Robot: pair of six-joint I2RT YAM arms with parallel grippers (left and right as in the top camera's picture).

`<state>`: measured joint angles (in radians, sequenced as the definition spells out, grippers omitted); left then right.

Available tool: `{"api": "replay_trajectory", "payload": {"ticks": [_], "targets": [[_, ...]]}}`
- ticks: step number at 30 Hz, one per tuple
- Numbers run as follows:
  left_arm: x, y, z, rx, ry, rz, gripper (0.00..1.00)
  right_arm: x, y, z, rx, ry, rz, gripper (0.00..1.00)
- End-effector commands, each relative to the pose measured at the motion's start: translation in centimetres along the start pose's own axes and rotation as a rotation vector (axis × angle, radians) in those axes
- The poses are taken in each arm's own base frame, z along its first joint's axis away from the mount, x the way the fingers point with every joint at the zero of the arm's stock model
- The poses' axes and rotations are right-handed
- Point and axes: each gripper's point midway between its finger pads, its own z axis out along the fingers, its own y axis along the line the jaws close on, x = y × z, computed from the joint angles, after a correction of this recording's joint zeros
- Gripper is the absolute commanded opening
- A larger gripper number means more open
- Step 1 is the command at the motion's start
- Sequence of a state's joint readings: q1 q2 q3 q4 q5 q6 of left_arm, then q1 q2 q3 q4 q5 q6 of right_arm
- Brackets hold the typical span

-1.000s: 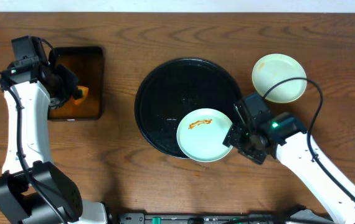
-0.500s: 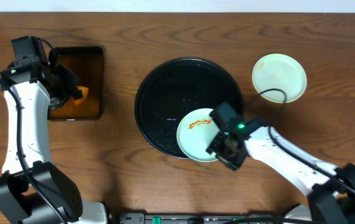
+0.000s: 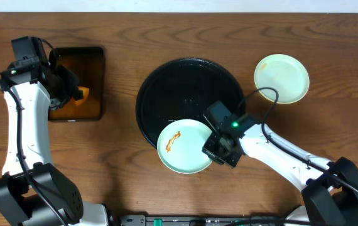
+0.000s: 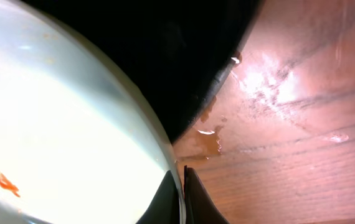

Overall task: Clean dirty plates on tray and stack at the side
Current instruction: 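Move the right gripper to the second green plate and drag it to tray center, then scrub the second green plate with the sponge while the right gripper holds it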

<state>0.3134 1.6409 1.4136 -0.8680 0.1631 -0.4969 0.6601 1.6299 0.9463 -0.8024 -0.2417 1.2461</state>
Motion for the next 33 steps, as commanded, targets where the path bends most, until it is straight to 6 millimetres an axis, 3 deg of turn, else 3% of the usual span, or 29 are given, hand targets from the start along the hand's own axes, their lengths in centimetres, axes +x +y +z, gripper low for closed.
{"api": "replay_trajectory", "payload": {"ticks": [1,5,9,12,16,20,23,27,31,33], "targets": [[0.3,0.1,0.3,0.0,0.015,0.004,0.08,-2.2,1.1,-1.4,0.026,-0.118,-0.092,0.01],[0.3,0.1,0.3,0.001,0.015,0.004,0.08,-4.3,4.0,-4.6,-0.018,-0.232,-0.181,0.02],[0.3,0.1,0.3,0.0,0.016,0.004,0.08,-8.6,6.9,-8.6,-0.085,-0.423,-0.227,0.02],[0.3,0.1,0.3,0.0,0.016,0.004,0.08,-10.5,8.0,-9.0,-0.114,-0.477,-0.276,0.02],[0.4,0.0,0.3,0.002,0.017,0.005,0.08,-12.1,9.6,-7.4,-0.106,-0.507,-0.442,0.02],[1.3,-1.6,0.3,0.056,0.049,0.06,0.09,-13.1,10.0,-3.4,-0.056,-0.452,-0.573,0.01],[2.2,-3.1,0.4,0.085,0.056,0.142,0.08,-13.2,9.6,-0.3,-0.079,-0.334,-0.571,0.01],[3.4,-4.4,0.5,0.097,0.071,0.188,0.09,-14.7,8.4,0.9,-0.079,-0.292,-0.522,0.02],[6.5,-6.9,0.5,0.121,0.123,0.277,0.09,-17.0,6.8,1.1,-0.072,-0.282,-0.474,0.02],[8.1,-8.1,0.5,0.132,0.14,0.322,0.08,-17.6,6.5,1.1,-0.072,-0.286,-0.458,0.09]]}}
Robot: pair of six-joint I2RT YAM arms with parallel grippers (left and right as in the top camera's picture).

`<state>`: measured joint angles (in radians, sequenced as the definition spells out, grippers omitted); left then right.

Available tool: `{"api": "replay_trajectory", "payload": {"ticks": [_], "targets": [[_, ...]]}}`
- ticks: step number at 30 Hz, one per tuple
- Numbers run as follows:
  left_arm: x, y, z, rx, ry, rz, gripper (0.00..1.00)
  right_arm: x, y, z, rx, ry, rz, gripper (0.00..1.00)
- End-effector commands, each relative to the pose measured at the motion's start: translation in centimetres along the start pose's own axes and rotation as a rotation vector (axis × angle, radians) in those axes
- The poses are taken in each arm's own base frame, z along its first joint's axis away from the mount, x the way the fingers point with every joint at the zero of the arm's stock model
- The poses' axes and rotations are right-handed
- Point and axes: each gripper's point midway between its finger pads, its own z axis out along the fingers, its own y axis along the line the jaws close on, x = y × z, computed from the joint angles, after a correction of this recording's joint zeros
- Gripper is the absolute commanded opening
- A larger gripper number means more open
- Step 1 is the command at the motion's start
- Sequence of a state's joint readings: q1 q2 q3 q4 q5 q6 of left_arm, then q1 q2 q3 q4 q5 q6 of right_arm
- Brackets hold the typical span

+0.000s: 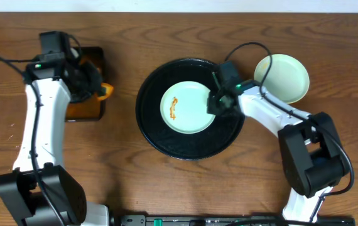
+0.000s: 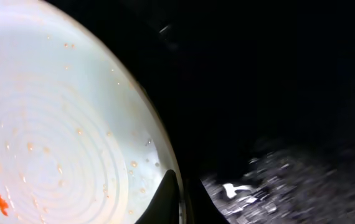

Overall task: Clean dirty plates on tray and stack at the side
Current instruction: 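Scrub the second green plate with the sponge while the right gripper holds it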

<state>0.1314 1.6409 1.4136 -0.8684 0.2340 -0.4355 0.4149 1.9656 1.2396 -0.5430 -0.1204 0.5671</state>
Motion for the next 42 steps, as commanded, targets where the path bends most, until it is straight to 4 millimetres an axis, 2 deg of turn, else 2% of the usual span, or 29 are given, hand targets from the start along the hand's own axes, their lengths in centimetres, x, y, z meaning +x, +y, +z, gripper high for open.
{"api": "replay_trajectory", "payload": {"ticks": [1,2,3,4,5,7,8,9,12,14,15,16,17,18,20,22,24,25,30,33,34,35,38,42], "targets": [[2.8,-3.0,0.9,0.029,0.059,0.111,0.08,-0.7,-2.0,1.0,0.028,0.011,0.019,0.17],[3.4,-3.7,1.0,0.035,0.068,0.133,0.08,-0.8,-2.1,1.0,0.029,0.011,0.022,0.22],[4.7,-5.1,1.4,0.048,0.082,0.18,0.09,-0.7,-2.1,1.1,0.023,0.018,0.024,0.33],[5.2,-5.7,1.5,0.055,0.087,0.2,0.08,-0.6,-1.9,1.1,0.017,0.023,0.022,0.36],[6.5,-7.0,2.0,0.073,0.095,0.245,0.09,-0.3,-1.5,1.2,0.005,0.032,0.017,0.44],[7.4,-8.0,2.5,0.088,0.098,0.28,0.08,0.1,-1.1,1.4,0.003,0.039,0.006,0.61],[8.3,-8.7,3.0,0.101,0.101,0.308,0.08,0.2,-1.0,1.4,0.012,0.035,-0.002,0.76],[8.8,-8.9,3.3,0.105,0.104,0.32,0.09,0.1,-1.1,1.5,0.023,0.028,-0.006,0.83],[10.4,-9.5,4.2,0.115,0.119,0.358,0.08,-0.3,-2.0,1.4,0.082,0.0,-0.01,0.83],[11.7,-9.7,5.0,0.12,0.132,0.384,0.09,-0.3,-2.4,1.4,0.105,-0.003,-0.01,0.9],[12.0,-9.8,5.2,0.123,0.134,0.393,0.09,-0.2,-2.5,1.4,0.105,-0.002,-0.01,0.88],[12.4,-9.9,5.4,0.126,0.135,0.4,0.09,-0.2,-2.5,1.4,0.106,-0.001,-0.011,0.79],[12.5,-10.0,5.6,0.13,0.134,0.404,0.09,-0.2,-2.5,1.4,0.107,0.001,-0.017,0.53],[12.7,-10.1,5.7,0.133,0.134,0.41,0.09,-0.1,-2.5,1.4,0.108,0.003,-0.017,0.41],[13.1,-10.2,5.9,0.137,0.135,0.418,0.09,0.0,-2.7,1.4,0.112,0.01,-0.015,0.31],[13.3,-10.3,5.9,0.139,0.139,0.425,0.09,0.2,-2.8,1.3,0.116,0.017,-0.014,0.29],[13.8,-10.7,5.9,0.144,0.142,0.438,0.09,0.2,-2.8,1.3,0.117,0.017,-0.014,0.18],[14.1,-11.0,5.9,0.149,0.143,0.449,0.09,0.2,-2.8,1.3,0.117,0.017,-0.015,0.01],[15.0,-12.4,6.1,0.178,0.135,0.487,0.09,0.4,-2.9,1.3,0.122,0.028,-0.032,0.02],[15.3,-13.1,7.5,0.186,0.138,0.477,0.09,0.5,-2.9,1.3,0.122,0.029,-0.033,0.02],[15.4,-13.3,8.0,0.184,0.142,0.462,0.09,0.5,-2.9,1.3,0.122,0.03,-0.033,0.04],[15.6,-13.4,8.7,0.18,0.15,0.437,0.09,0.5,-2.9,1.3,0.123,0.031,-0.033,0.1],[16.3,-14.1,10.5,0.191,0.17,0.399,0.09,0.5,-2.9,1.3,0.122,0.029,-0.032,0.08],[18.3,-16.4,12.1,0.281,0.211,0.434,0.09,0.4,-2.8,1.3,0.12,0.026,-0.033,0.07]]}}
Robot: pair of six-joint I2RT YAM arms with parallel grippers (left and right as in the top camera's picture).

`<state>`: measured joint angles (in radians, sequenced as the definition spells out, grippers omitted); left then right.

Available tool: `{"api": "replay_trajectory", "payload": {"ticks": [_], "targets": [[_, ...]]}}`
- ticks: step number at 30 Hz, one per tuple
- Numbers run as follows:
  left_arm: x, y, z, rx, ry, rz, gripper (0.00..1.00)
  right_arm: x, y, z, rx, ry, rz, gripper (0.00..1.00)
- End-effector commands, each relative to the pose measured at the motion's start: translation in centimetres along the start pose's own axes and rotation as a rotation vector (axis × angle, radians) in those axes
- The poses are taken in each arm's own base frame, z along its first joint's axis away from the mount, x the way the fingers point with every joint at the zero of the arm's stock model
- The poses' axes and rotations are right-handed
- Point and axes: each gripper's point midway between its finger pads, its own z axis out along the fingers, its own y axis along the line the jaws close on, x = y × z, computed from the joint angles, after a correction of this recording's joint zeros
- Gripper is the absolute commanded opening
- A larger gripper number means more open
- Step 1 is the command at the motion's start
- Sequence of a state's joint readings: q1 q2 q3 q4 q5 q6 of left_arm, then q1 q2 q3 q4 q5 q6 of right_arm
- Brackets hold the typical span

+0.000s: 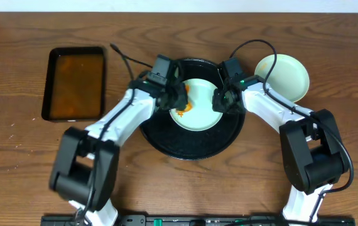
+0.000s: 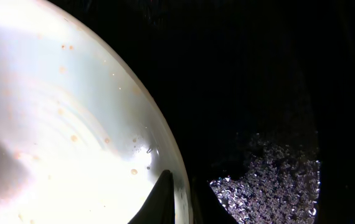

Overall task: Clean dirty plates on tray and stack at the side
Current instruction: 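Scrub the second green plate with the sponge while the right gripper holds it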

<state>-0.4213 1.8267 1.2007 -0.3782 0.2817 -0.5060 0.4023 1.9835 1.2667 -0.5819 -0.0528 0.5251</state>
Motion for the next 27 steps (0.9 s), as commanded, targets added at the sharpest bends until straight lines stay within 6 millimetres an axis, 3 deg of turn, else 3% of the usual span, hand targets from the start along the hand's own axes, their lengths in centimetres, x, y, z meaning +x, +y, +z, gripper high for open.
{"api": "replay_trajectory", "payload": {"ticks": [1,2,8,10,14,17,20,24,27], "targets": [[1.3,-2.1,1.7,0.067,0.039,0.01,0.09,1.2,-1.2,1.4,0.044,0.038,-0.007,0.07],[1.4,-2.6,2.1,0.076,0.034,0.021,0.13,1.2,-1.2,1.4,0.044,0.038,-0.007,0.07],[1.2,-3.3,3.6,0.1,0.015,0.043,0.13,1.2,-1.2,1.4,0.044,0.039,-0.007,0.02],[1.5,-2.8,4.4,0.087,0.033,0.037,0.08,1.2,-1.2,1.4,0.044,0.038,-0.007,0.01],[2.9,-1.1,6.7,0.044,0.085,0.02,0.08,1.2,-1.2,1.4,0.044,0.038,-0.007,0.01],[2.9,1.2,7.5,-0.06,0.071,0.012,0.08,1.2,-1.2,1.4,0.045,0.039,-0.007,0.01],[1.8,4.5,6.7,-0.248,-0.002,0.038,0.08,1.3,-1.2,1.4,0.046,0.042,-0.007,0.01],[0.0,8.2,3.8,-0.504,-0.096,0.117,0.08,1.3,-1.2,1.4,0.046,0.041,-0.007,0.01],[-1.5,8.9,1.6,-0.599,-0.149,0.196,0.08,1.3,-1.2,1.4,0.045,0.041,-0.007,0.01]]}}
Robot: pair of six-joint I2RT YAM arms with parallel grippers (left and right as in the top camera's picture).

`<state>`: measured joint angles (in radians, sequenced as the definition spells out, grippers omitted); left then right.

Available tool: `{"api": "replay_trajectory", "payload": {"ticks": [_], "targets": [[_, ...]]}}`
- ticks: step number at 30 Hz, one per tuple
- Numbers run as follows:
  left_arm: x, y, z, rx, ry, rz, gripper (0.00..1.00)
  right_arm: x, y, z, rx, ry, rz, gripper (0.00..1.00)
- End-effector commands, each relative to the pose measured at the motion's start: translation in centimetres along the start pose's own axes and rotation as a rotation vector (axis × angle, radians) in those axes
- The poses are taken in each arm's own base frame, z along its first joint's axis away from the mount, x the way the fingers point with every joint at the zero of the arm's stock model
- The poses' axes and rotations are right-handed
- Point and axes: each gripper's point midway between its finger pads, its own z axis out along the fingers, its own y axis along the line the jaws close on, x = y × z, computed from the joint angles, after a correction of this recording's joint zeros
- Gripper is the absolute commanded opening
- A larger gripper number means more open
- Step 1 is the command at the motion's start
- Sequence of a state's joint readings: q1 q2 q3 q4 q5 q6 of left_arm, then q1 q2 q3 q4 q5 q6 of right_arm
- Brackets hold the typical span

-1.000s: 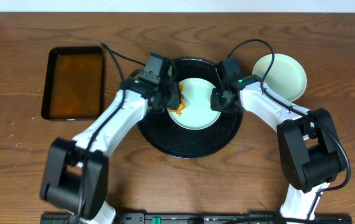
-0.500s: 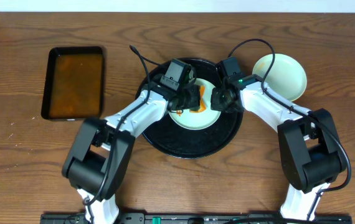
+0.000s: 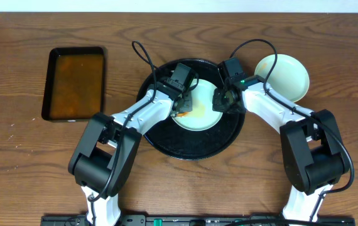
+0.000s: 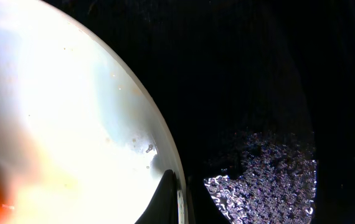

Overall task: Clean dirty plates on tray and stack at the side
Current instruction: 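Scrub the second green plate with the sponge while the right gripper holds it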

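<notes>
A pale green plate (image 3: 203,117) lies on the round black tray (image 3: 166,135). My right gripper (image 3: 219,104) is shut on the plate's right rim; in the right wrist view the rim (image 4: 165,143) passes between the dark fingertips (image 4: 167,198). My left gripper (image 3: 183,105) is over the plate's left part, shut on an orange sponge (image 3: 181,113) that presses on the plate. The sponge shows as an orange blur at the wrist view's lower left. The stain is hidden under the sponge.
A second pale green plate (image 3: 284,76) sits on the wooden table to the right of the tray. A brown rectangular dish of liquid (image 3: 73,83) stands at the far left. Wet droplets (image 4: 261,180) cover the tray floor beside the held rim.
My left gripper has shifted a little to the right, further over the plate, with the sponge now covering the spot where the red stain was. The right gripper still holds the rim in the same place.
First my right gripper held the stained plate at the tray's front edge while the left was at the brown dish with the sponge. Then the plate lay in the tray's middle. Later the left gripper brought the sponge to the plate, and now it presses there.
</notes>
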<state>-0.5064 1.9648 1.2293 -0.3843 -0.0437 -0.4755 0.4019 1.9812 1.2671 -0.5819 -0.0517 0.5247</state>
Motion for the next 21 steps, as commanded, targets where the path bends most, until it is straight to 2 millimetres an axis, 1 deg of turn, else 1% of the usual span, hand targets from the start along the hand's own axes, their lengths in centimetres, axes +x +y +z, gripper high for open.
{"api": "replay_trajectory", "payload": {"ticks": [1,3,5,6,7,8,9,10,12,13,15,17,19,20,21], "targets": [[-2.2,5.9,-1.2,-0.305,-0.119,0.102,0.08,1.3,-1.2,1.5,0.046,0.044,-0.007,0.01],[-3.1,5.6,-2.4,-0.289,-0.153,0.1,0.08,1.3,-1.2,1.5,0.046,0.044,-0.007,0.01],[-4.0,4.4,-3.8,-0.229,-0.188,0.088,0.08,1.3,-1.2,1.5,0.046,0.044,-0.007,0.01],[-4.2,4.0,-4.1,-0.208,-0.194,0.085,0.08,1.3,-1.2,1.5,0.046,0.044,-0.007,0.01],[-4.4,2.9,-4.5,-0.142,-0.199,0.076,0.08,1.3,-1.2,1.5,0.046,0.044,-0.007,0.01],[-4.3,0.8,-4.8,-0.022,-0.186,0.051,0.08,1.3,-1.2,1.5,0.045,0.043,-0.007,0.01],[-4.3,-0.2,-4.8,0.035,-0.176,0.038,0.08,1.3,-1.2,1.5,0.045,0.043,-0.007,0.01],[-4.0,-2.0,-4.8,0.133,-0.154,0.015,0.08,1.3,-1.2,1.5,0.045,0.042,-0.007,0.01],[-3.8,-3.9,-4.6,0.236,-0.129,-0.021,0.08,1.3,-1.2,1.5,0.044,0.041,-0.007,0.01],[-3.8,-5.0,-4.0,0.287,-0.116,-0.05,0.08,1.3,-1.2,1.5,0.044,0.041,-0.007,0.01],[-3.6,-5.6,-2.7,0.3,-0.105,-0.093,0.08,1.3,-1.2,1.5,0.044,0.041,-0.007,0.01],[-2.5,-5.9,-0.5,0.288,-0.07,-0.111,0.08,1.3,-1.1,1.5,0.044,0.042,-0.008,0.01],[-1.2,-5.5,1.5,0.257,-0.031,-0.107,0.08,1.4,-1.0,1.5,0.043,0.042,-0.011,0.01],[-1.1,-5.3,1.9,0.245,-0.029,-0.095,0.08,1.4,-1.0,1.5,0.044,0.042,-0.012,0.01],[-1.2,-4.5,2.2,0.214,-0.041,-0.062,0.08,1.4,-1.0,1.5,0.043,0.043,-0.013,0.01]]}}
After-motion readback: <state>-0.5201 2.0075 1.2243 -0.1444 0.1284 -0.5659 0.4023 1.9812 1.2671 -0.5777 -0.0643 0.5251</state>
